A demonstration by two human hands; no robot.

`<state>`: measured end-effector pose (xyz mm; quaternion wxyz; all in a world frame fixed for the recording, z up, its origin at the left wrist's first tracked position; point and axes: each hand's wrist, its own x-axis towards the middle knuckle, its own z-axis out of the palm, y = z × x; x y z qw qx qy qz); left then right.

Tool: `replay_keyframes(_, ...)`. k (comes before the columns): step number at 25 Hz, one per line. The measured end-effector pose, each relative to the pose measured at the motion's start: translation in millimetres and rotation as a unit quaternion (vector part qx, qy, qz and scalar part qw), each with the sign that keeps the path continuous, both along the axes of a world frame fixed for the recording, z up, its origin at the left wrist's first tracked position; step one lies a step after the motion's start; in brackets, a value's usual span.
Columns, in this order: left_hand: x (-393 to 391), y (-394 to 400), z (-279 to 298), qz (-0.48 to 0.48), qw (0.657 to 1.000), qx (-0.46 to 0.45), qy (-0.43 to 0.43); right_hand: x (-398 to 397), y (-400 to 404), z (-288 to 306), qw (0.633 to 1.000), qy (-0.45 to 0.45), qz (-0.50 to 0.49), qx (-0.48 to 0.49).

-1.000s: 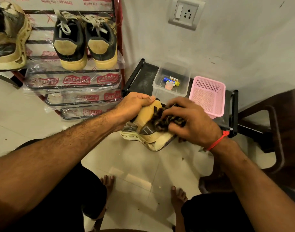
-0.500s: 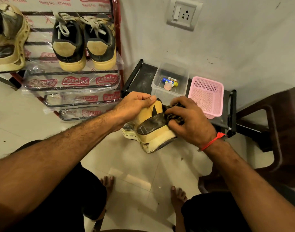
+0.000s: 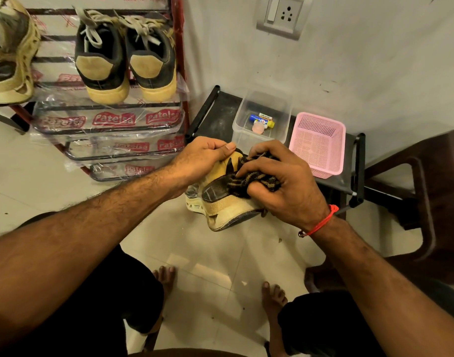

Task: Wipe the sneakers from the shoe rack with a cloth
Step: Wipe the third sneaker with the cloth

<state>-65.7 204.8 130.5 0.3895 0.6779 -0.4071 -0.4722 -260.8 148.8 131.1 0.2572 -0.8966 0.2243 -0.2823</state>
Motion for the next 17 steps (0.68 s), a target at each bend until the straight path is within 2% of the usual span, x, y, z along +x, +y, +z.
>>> replay_keyframes(4, -3, -1, -3, -0.005, 1.000, -0.003, -0.017, 6, 11, -2, 1.000, -0.002, 0.019, 0.008)
replay_keyframes(10, -7, 2, -11, -0.018, 0.998, 0.006, -0.053, 10, 17, -10, 0.995, 0.098, 0.017, -0.003)
replay_keyframes(13, -9, 2, -13, 0.000, 0.999, -0.014, -0.034, 12, 16, -11, 0.997, 0.075, 0.023, -0.025)
replay_keyframes(17, -12, 1, -11, 0.048, 0.998, -0.044, 0.016, 2, -6, -2, 0.995, 0.048, -0.080, 0.031)
